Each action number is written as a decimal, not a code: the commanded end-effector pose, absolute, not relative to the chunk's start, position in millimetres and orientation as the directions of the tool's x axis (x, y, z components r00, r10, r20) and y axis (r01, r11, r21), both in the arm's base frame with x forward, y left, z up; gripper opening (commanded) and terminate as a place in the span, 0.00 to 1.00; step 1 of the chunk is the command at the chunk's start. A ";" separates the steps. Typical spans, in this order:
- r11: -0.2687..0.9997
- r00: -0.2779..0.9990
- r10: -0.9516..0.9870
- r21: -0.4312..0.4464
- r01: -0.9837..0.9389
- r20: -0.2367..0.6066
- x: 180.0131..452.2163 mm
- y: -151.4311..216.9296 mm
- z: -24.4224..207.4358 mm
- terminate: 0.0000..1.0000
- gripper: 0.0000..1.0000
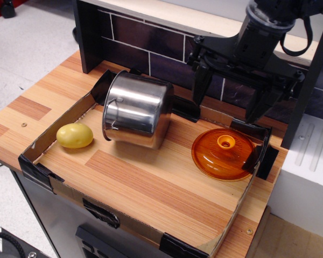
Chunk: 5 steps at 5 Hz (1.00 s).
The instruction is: Upright metal pot
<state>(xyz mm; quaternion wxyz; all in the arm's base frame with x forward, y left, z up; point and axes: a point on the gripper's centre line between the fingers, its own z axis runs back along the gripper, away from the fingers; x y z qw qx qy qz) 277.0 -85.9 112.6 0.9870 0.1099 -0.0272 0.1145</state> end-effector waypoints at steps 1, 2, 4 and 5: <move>0.950 0.972 0.220 0.211 -0.232 0.079 277.0 -85.9 112.6 0.00 1.00; 0.982 0.977 0.179 0.047 -0.185 0.112 265.9 -48.4 148.3 0.00 1.00; 0.987 0.966 0.152 -0.079 -0.139 0.207 256.9 30.0 176.6 0.00 1.00; 0.981 0.983 0.119 -0.169 -0.095 0.141 258.2 64.1 152.5 0.00 1.00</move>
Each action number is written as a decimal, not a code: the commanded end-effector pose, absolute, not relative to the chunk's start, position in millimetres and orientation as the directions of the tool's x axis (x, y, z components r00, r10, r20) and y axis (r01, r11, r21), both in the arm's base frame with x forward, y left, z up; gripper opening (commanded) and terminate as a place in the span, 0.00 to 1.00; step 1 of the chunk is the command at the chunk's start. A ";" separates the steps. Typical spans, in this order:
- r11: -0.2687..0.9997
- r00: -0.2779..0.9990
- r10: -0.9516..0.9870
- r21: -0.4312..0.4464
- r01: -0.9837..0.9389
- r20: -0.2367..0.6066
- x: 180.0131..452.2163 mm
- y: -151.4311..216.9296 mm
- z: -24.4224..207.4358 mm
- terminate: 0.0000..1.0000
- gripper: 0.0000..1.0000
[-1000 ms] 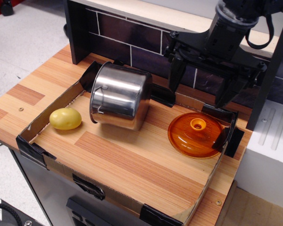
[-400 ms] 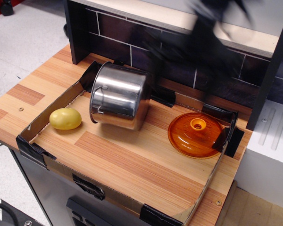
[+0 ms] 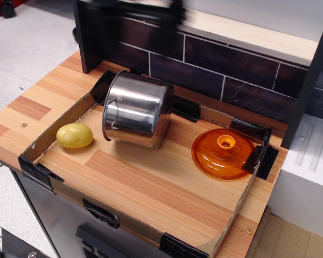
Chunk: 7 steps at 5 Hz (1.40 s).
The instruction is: Upright metal pot
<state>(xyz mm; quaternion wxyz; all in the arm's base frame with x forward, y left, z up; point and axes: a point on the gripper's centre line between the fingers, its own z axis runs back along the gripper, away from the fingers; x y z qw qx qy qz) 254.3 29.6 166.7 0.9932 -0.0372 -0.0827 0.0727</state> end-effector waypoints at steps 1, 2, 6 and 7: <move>0.971 0.989 0.070 -0.236 -0.037 0.130 261.9 80.0 131.7 0.00 1.00; 0.950 0.994 0.065 -0.311 -0.033 0.091 265.8 86.5 111.3 0.00 1.00; 0.913 0.996 -0.081 -0.403 0.059 -0.039 269.9 58.4 80.5 0.00 1.00; 0.903 0.990 -0.105 -0.425 0.058 -0.088 268.5 52.8 77.2 0.00 1.00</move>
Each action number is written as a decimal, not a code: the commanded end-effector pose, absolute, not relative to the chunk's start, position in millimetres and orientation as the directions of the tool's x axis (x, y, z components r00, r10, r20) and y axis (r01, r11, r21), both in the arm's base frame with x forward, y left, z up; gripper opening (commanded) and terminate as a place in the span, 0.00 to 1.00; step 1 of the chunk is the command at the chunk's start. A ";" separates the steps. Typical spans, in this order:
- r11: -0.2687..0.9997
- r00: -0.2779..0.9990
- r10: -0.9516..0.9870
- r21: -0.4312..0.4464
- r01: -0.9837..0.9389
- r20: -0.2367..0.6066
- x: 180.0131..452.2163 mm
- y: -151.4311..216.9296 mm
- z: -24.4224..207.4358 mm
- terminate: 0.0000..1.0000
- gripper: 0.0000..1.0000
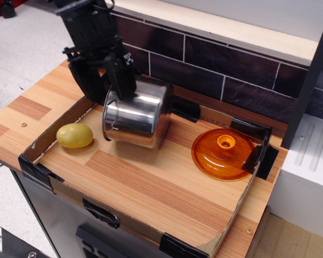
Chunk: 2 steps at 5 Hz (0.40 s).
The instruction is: Upright metal pot
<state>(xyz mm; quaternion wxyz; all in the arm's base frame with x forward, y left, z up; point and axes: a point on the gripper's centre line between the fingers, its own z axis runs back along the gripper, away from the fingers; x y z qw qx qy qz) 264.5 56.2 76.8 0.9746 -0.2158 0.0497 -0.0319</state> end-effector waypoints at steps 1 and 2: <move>0.909 0.982 -0.138 -0.411 0.075 -0.127 263.4 50.3 70.0 0.00 1.00; 0.933 0.988 -0.126 -0.349 0.087 -0.091 261.8 47.8 60.0 0.00 1.00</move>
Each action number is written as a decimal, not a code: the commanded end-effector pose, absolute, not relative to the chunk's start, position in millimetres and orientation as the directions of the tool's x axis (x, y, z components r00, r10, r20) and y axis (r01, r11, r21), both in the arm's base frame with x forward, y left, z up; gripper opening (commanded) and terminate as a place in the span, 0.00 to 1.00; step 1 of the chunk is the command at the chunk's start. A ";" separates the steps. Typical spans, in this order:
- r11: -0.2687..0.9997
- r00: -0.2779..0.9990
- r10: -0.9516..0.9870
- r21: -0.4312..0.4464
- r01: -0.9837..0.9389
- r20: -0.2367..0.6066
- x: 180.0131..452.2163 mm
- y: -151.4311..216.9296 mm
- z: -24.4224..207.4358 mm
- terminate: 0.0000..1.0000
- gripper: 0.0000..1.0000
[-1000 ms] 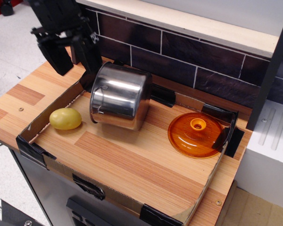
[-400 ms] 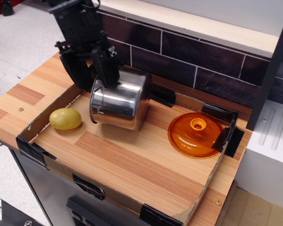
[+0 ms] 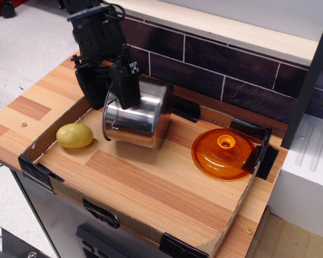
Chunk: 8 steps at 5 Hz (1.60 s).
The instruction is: Upright metal pot
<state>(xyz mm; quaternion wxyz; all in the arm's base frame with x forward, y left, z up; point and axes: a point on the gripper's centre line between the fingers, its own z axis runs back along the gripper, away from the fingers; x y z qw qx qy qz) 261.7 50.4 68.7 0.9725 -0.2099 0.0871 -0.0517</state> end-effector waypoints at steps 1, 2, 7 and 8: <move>0.953 0.992 -0.117 -0.288 0.099 -0.048 259.7 49.2 56.3 0.00 0.00; 0.965 0.992 -0.117 -0.240 0.104 -0.042 256.7 50.5 62.5 0.00 0.00; 0.930 1.000 0.019 0.368 -0.010 -0.022 246.0 53.5 92.1 0.00 0.00; 0.883 0.996 0.020 0.468 0.026 -0.092 235.5 48.2 90.4 0.00 0.00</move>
